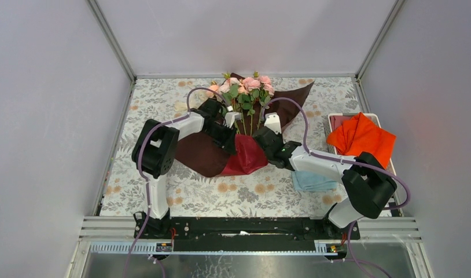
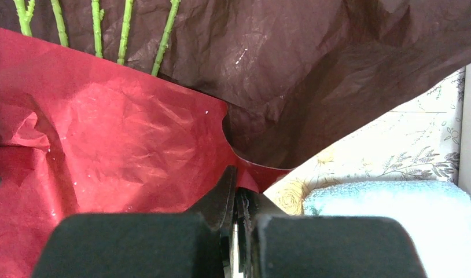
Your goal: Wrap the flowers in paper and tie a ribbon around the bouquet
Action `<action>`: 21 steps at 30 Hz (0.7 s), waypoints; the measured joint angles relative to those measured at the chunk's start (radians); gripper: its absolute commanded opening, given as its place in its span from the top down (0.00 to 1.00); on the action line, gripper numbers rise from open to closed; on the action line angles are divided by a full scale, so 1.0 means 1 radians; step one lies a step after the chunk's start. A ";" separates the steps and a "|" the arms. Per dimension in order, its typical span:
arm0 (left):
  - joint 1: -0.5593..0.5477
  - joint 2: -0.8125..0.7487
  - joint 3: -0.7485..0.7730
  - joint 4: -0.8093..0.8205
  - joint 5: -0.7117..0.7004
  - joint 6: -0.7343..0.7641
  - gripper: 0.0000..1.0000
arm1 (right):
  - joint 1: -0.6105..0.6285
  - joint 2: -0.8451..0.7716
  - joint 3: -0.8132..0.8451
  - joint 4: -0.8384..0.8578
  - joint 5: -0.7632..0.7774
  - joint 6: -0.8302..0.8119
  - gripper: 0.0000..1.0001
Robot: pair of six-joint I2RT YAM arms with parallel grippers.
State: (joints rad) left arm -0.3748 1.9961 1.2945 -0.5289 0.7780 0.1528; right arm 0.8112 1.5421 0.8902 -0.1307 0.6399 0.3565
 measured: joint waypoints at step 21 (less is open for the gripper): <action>0.011 -0.093 -0.102 -0.032 0.062 0.003 0.30 | 0.000 -0.170 -0.140 0.001 0.007 0.006 1.00</action>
State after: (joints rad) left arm -0.3637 1.9026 1.1923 -0.5613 0.8398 0.1562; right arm 0.8112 1.3720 0.7498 -0.1295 0.6468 0.3622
